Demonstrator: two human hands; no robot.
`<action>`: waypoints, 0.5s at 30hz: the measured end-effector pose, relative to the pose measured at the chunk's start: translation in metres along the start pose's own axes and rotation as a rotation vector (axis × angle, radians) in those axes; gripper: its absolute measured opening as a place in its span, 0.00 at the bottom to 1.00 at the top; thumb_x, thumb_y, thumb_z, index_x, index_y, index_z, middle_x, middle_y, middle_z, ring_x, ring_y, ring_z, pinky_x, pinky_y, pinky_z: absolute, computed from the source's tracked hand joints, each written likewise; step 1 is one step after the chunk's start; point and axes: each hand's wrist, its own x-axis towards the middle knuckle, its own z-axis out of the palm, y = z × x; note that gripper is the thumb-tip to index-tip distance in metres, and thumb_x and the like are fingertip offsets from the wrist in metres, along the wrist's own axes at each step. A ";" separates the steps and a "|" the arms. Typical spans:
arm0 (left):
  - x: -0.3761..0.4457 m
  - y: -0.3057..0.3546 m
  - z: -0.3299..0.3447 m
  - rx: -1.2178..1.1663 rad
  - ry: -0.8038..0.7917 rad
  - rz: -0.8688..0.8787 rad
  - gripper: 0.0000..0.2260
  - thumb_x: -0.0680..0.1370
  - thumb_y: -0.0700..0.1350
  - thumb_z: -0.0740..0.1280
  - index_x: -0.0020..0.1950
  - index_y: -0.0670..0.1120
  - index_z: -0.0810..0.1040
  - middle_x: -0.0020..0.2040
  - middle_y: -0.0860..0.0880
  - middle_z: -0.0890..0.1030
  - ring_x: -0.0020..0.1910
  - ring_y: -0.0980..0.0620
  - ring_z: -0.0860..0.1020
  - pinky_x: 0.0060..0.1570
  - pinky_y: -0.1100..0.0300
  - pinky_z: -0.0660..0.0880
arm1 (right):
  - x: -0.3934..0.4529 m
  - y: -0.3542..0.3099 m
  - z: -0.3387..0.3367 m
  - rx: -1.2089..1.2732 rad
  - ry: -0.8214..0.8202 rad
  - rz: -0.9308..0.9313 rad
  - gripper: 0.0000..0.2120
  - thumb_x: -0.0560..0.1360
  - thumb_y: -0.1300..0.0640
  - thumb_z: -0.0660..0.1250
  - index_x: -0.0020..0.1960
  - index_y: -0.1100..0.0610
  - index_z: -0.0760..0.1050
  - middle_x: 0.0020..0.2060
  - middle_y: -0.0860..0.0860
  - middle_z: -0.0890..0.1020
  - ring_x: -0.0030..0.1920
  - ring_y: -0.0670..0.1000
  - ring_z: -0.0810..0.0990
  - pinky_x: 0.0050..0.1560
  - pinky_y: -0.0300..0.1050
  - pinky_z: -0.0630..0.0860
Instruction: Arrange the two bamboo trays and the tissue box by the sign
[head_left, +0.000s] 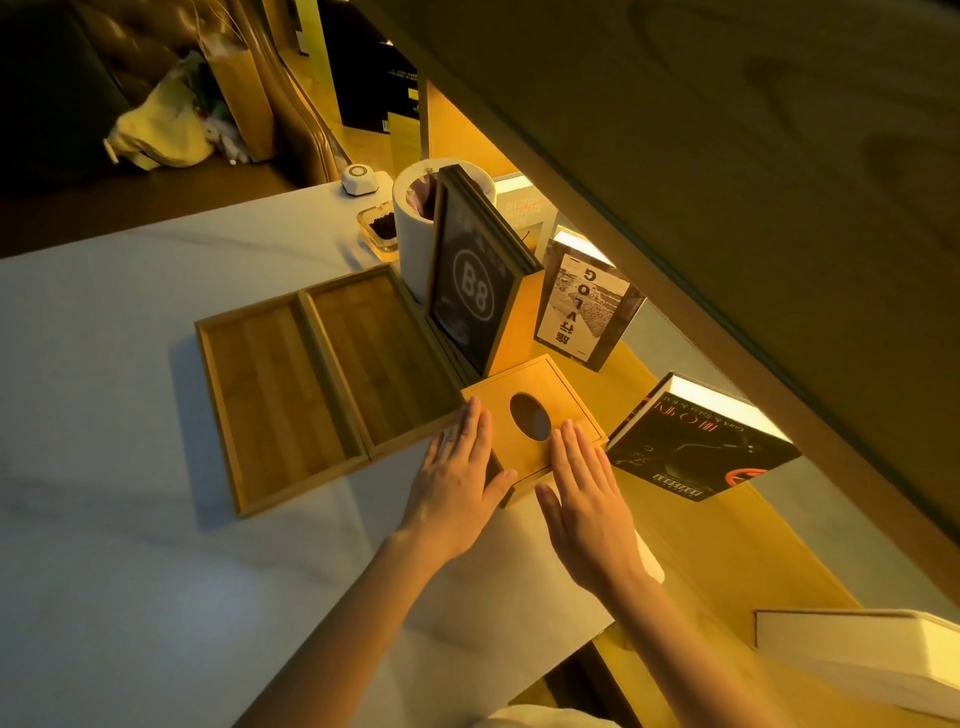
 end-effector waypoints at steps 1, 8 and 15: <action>0.000 0.001 0.000 0.001 0.003 -0.004 0.32 0.76 0.60 0.50 0.72 0.47 0.37 0.75 0.47 0.39 0.74 0.48 0.42 0.71 0.55 0.46 | 0.000 0.001 0.001 0.006 -0.003 -0.003 0.26 0.79 0.44 0.44 0.72 0.58 0.54 0.70 0.53 0.57 0.71 0.57 0.55 0.68 0.58 0.55; -0.001 0.002 -0.001 -0.015 -0.004 -0.022 0.32 0.76 0.60 0.50 0.72 0.48 0.38 0.76 0.47 0.40 0.74 0.47 0.44 0.72 0.52 0.48 | 0.001 0.002 -0.003 0.034 -0.049 -0.008 0.28 0.78 0.42 0.40 0.72 0.57 0.53 0.71 0.52 0.57 0.72 0.56 0.52 0.69 0.57 0.52; -0.009 0.007 -0.034 -0.379 0.054 -0.063 0.24 0.78 0.52 0.55 0.71 0.47 0.55 0.75 0.47 0.58 0.72 0.47 0.60 0.66 0.54 0.65 | 0.018 -0.021 -0.030 0.196 0.017 -0.003 0.19 0.79 0.51 0.53 0.63 0.60 0.72 0.61 0.57 0.78 0.63 0.59 0.74 0.61 0.50 0.71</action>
